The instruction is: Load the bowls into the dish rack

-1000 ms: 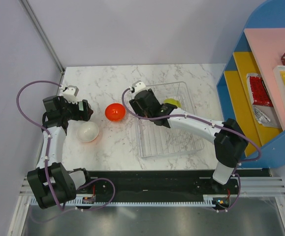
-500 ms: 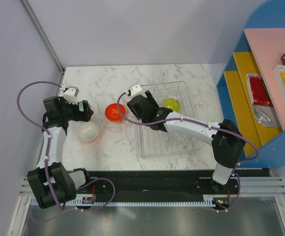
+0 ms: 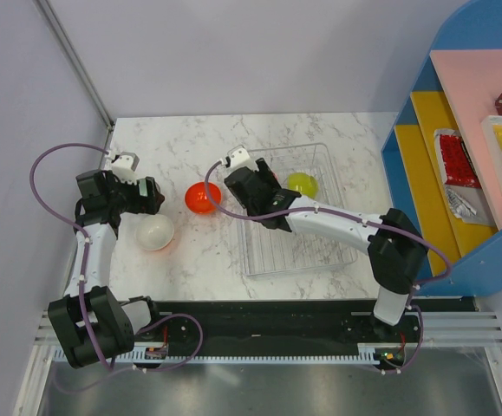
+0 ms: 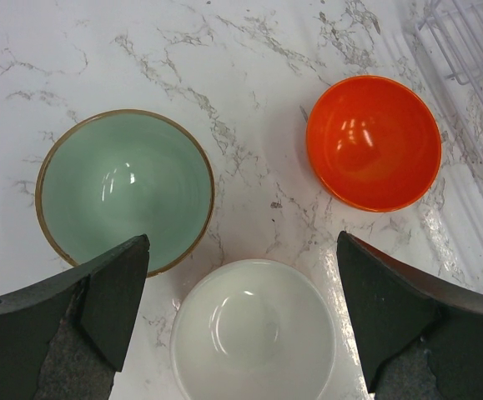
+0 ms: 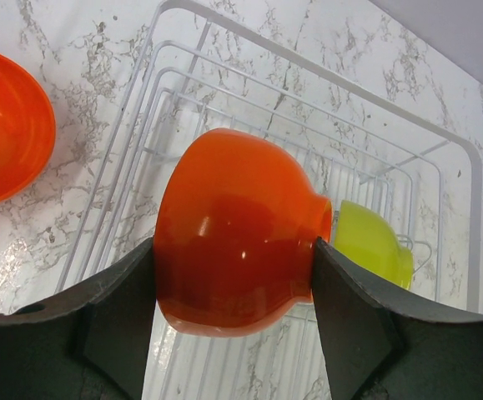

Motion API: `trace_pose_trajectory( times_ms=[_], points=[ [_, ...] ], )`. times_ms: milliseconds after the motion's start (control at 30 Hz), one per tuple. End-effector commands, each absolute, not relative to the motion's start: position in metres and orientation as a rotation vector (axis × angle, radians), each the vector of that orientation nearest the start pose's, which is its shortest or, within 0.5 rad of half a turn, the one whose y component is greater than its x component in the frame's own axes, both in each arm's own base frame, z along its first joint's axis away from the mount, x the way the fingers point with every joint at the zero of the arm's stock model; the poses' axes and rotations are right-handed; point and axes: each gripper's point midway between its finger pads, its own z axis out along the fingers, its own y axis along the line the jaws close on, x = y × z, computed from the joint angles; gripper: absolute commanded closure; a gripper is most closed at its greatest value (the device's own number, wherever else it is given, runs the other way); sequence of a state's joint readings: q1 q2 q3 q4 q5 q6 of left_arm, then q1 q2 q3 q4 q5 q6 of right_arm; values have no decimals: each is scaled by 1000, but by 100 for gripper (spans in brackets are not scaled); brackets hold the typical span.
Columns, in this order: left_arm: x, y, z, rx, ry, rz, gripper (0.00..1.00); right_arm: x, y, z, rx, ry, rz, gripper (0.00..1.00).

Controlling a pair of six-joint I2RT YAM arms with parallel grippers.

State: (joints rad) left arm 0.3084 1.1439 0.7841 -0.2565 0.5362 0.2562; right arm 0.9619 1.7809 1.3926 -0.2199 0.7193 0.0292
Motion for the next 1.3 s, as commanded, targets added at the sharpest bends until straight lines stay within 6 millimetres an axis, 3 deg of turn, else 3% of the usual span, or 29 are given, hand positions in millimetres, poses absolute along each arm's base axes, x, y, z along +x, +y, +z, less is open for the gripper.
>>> trace_pose_trajectory(
  times_ms=[0,467,967,1267],
  points=[
    [339,22,166,277,2039,-244,0,373,338,189,-503,1923,-132,100],
    [337,22,166,282,2037,-240,0,376,354,161,-532,1976,-105,100],
    [337,22,167,289,2030,-236,0,373,366,117,-560,2122,93,100],
    [338,22,167,283,2033,-238,0,379,358,117,-514,2163,158,100]
  ],
)
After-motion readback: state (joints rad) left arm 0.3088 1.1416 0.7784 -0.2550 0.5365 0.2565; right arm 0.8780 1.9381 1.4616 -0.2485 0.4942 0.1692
